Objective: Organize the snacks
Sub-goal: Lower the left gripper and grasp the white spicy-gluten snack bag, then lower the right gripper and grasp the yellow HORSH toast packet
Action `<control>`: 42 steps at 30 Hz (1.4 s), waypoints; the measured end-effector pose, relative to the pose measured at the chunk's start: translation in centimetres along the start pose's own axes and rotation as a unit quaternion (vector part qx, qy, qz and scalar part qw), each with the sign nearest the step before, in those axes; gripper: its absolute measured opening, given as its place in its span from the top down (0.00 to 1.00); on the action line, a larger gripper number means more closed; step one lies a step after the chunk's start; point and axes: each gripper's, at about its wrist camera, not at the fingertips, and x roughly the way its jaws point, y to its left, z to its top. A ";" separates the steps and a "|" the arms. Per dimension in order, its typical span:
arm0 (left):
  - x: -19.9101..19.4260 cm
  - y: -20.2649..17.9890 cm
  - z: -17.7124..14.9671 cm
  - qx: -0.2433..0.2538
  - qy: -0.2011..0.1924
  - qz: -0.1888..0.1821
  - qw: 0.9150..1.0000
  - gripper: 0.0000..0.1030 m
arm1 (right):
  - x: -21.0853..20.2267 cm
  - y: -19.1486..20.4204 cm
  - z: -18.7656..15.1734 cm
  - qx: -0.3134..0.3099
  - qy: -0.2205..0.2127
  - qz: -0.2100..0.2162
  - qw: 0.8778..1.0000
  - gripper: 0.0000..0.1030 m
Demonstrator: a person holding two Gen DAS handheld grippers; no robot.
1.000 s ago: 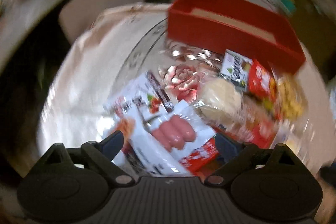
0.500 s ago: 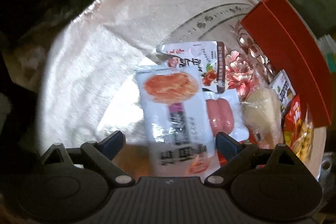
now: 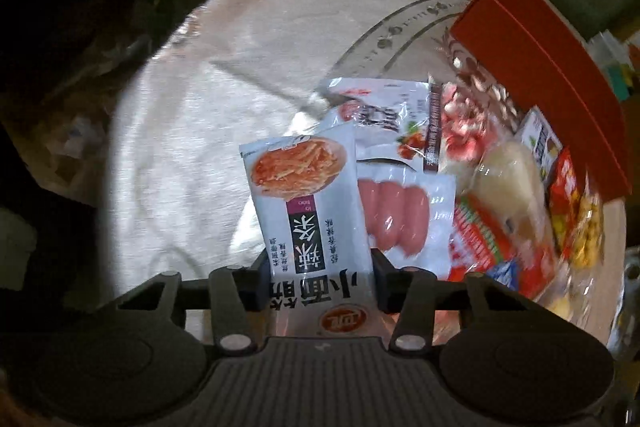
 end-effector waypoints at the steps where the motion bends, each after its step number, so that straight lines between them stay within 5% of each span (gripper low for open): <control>1: -0.1 0.2 -0.2 0.013 0.000 0.000 1.000 0.62 | 0.4 -0.1 -0.1 0.002 0.008 -0.005 1.000 0.00; 8: -0.9 0.0 -1.6 0.080 -0.005 -0.065 0.995 0.63 | 2.9 0.1 -1.2 0.000 0.048 -0.042 0.998 0.00; 25: -2.3 -0.6 -2.1 0.107 0.031 -0.189 0.976 0.63 | 8.5 3.2 -2.3 0.002 0.068 -0.164 0.984 0.00; 30: -2.8 -0.5 -1.9 0.111 0.032 -0.209 0.971 0.63 | 8.4 2.9 -1.9 -0.065 0.124 -0.129 0.982 0.00; 34: -3.3 -0.7 -1.9 0.119 0.030 -0.217 0.969 0.63 | 8.3 2.0 -1.0 -0.121 0.218 -0.149 0.957 0.00; 38: -3.0 -2.0 -2.5 0.132 0.032 -0.209 0.968 0.63 | 7.2 0.6 -0.7 -0.180 0.185 -0.219 0.941 0.00; 42: -2.2 -3.5 -3.6 0.167 0.016 -0.168 0.971 0.63 | 6.5 -1.0 -1.3 -0.140 0.134 -0.202 0.960 0.00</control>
